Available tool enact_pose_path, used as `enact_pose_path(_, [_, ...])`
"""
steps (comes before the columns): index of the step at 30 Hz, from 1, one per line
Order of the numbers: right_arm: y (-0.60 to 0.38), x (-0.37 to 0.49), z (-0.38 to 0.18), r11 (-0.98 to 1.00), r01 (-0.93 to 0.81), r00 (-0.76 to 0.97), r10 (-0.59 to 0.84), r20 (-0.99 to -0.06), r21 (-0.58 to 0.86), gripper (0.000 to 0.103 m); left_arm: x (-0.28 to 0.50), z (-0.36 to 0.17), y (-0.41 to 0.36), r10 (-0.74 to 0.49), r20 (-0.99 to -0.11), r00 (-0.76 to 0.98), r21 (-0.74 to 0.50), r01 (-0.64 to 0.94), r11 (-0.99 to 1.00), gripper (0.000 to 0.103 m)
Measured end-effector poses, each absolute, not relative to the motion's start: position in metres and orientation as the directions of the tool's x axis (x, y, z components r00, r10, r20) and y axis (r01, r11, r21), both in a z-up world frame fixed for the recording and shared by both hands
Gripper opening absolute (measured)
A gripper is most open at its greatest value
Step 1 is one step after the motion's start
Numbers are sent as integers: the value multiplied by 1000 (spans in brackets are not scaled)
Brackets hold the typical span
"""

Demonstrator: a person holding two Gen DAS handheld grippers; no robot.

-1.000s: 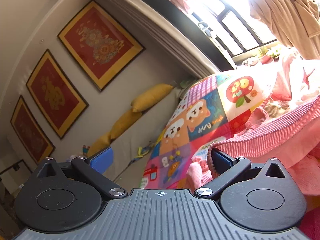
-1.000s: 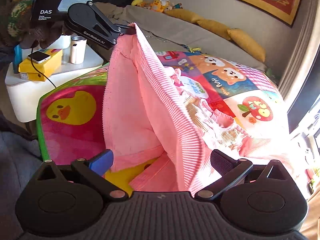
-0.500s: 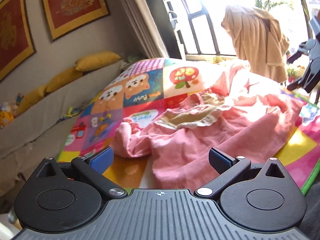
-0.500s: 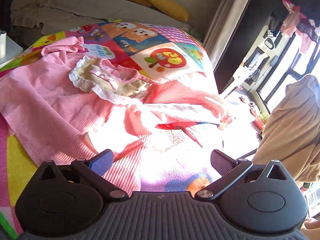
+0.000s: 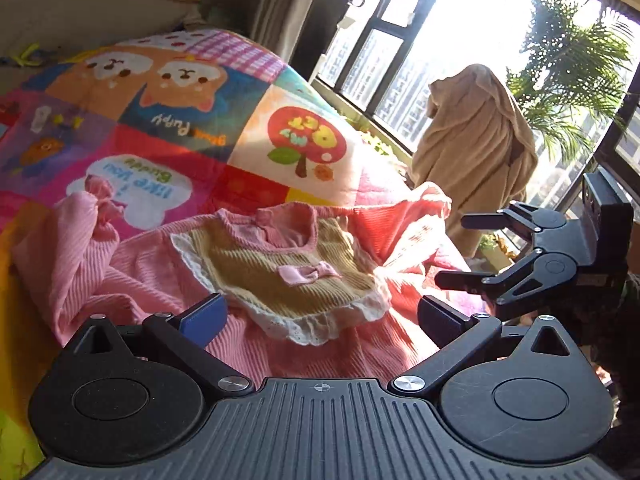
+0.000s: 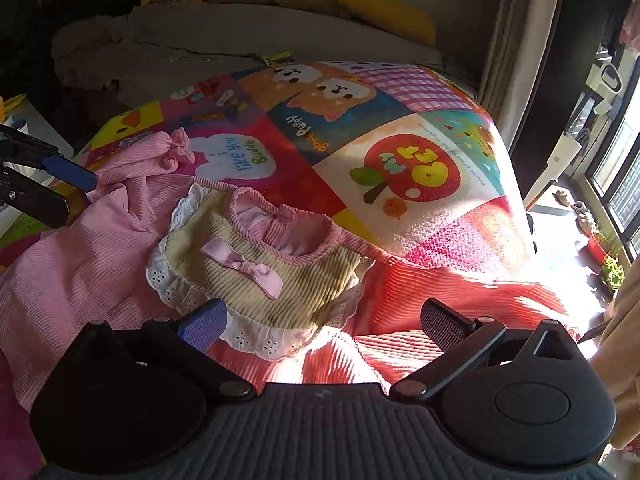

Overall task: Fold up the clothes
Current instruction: 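Lay the lifted garment flat with the right gripper, exposing the lace bib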

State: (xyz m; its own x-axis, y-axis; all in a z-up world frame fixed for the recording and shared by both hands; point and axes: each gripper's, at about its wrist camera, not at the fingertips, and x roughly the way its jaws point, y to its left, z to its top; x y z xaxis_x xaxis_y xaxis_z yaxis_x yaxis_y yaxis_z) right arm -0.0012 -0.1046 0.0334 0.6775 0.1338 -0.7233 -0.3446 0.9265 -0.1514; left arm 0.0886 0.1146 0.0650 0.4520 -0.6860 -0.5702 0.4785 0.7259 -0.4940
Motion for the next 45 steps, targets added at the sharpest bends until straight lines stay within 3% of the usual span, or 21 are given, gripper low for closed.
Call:
enact_pose_path(6, [-89, 63, -20, 913, -395, 483, 299, -823, 100, 103, 152, 7, 125, -708, -607, 362, -647, 293, 704, 103])
enact_pose_path(14, [-63, 101, -50, 933, -359, 538, 203, -818, -4, 103, 186, 0, 151, -661, -583, 471, -660, 200, 724, 103])
enact_pose_path(20, [-65, 114, -62, 964, -265, 668, 179, -722, -6, 103, 148, 32, 149, -716, -501, 486, -638, 352, 685, 103])
enact_pose_path(25, [-84, 78, -39, 947, -313, 642, 268, -718, 74, 103, 86, 31, 126, -774, -527, 351, -584, 512, 630, 103])
enact_pose_path(28, [-108, 42, -22, 946, -316, 653, 277, -705, 79, 103, 65, 17, 135, -777, -540, 322, -594, 508, 623, 103])
enact_pose_path(37, [-143, -63, -43, 940, -295, 653, 68, -755, -171, 103, 11, -6, 167, -780, -561, 277, -642, 449, 621, 103])
enact_pose_path(45, [-167, -119, -46, 972, -230, 597, 108, -795, -41, 103, -29, 2, 181, -738, -609, 291, -608, 426, 670, 103])
